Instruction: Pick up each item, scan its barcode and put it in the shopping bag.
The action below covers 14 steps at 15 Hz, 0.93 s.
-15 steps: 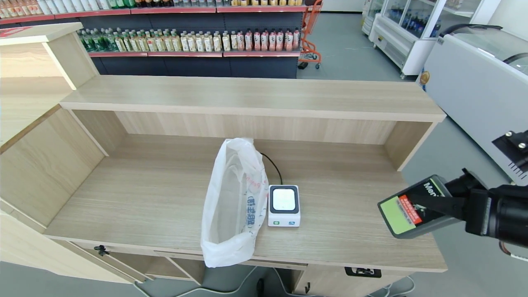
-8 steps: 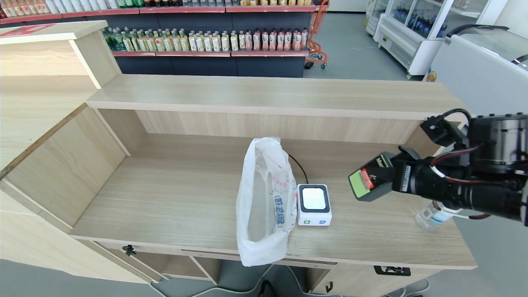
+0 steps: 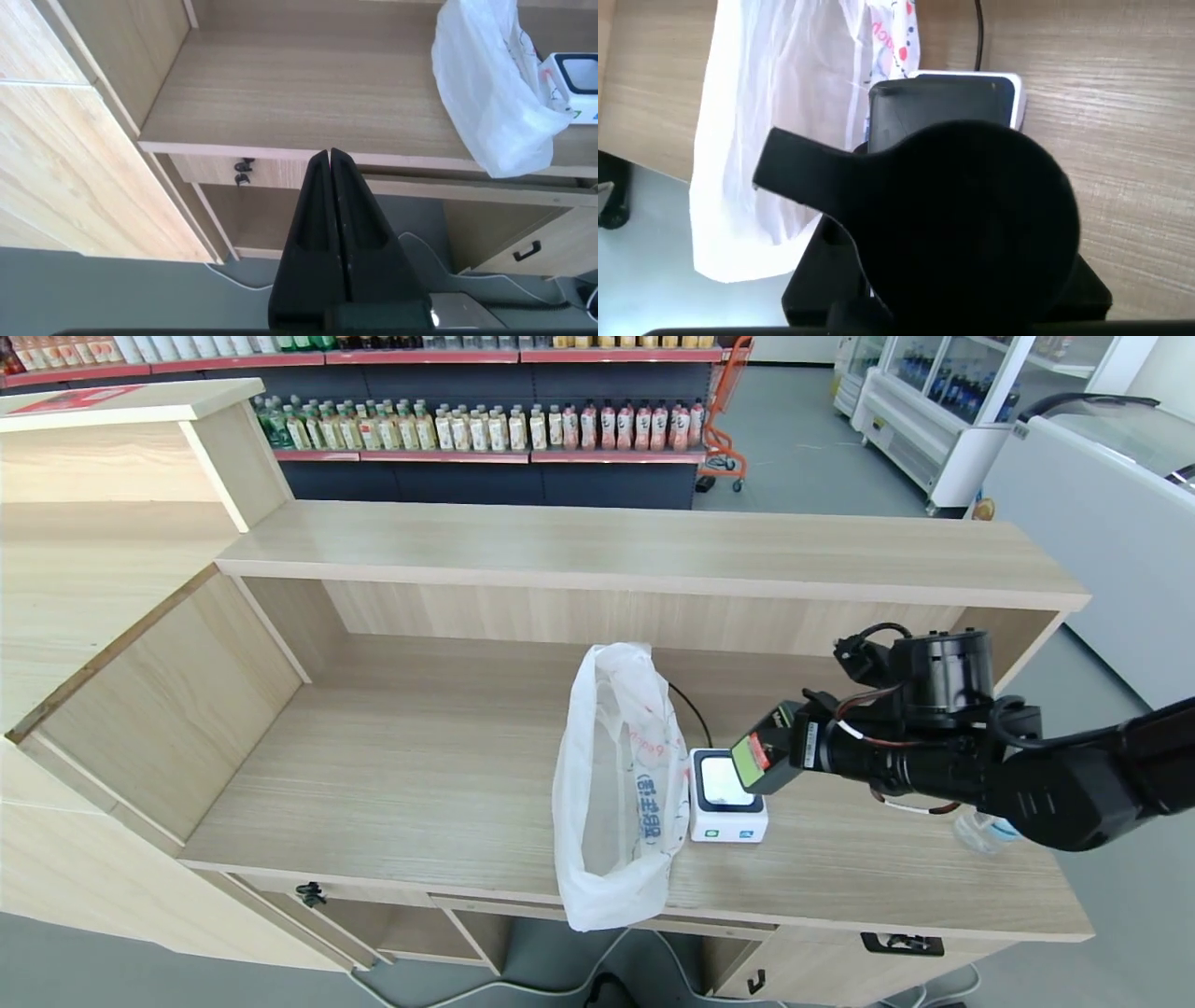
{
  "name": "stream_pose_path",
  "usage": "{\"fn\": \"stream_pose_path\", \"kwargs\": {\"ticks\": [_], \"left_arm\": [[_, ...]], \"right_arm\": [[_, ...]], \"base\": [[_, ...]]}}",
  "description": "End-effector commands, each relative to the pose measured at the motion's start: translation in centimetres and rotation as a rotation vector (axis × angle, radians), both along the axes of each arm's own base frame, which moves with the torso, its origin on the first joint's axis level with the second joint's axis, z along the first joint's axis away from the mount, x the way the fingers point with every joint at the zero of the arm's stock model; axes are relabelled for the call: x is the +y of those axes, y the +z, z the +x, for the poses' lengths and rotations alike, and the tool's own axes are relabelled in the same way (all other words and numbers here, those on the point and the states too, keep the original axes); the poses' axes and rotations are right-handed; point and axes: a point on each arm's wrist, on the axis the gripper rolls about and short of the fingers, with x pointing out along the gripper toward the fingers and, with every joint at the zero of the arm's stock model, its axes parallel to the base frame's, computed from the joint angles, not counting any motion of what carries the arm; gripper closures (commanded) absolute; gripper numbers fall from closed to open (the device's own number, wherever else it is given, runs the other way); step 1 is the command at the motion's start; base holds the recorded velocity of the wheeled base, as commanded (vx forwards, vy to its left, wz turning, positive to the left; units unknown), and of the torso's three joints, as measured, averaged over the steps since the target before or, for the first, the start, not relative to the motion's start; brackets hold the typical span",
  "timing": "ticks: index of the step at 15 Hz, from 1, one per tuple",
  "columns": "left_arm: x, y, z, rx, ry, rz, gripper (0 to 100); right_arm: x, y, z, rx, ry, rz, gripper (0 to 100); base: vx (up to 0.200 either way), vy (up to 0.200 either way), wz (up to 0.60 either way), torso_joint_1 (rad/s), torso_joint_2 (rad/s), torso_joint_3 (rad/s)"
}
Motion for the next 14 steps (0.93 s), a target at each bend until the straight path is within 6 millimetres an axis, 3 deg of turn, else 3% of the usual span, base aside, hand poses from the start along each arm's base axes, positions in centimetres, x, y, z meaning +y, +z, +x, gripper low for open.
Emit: {"fn": "stream_pose_path", "kwargs": {"ticks": [1, 6, 14], "left_arm": [[0.0, 0.0, 0.0, 0.000, 0.001, 0.000, 100], [0.0, 0.0, 0.0, -0.001, 0.001, 0.000, 100], [0.0, 0.0, 0.0, 0.000, 0.001, 0.000, 100]], "right_arm": [[0.3, -2.0, 1.2, 0.041, -0.002, -0.014, 100], [1.1, -2.9, 3.2, 0.038, 0.001, -0.010, 100], [5.0, -4.6, 5.1, 0.049, 0.057, 0.016, 100]], "base": [[0.000, 0.000, 0.00, 0.000, 0.00, 0.000], [0.000, 0.000, 0.00, 0.000, 0.00, 0.000], [0.000, 0.000, 0.00, 0.000, 0.00, 0.000]]}}
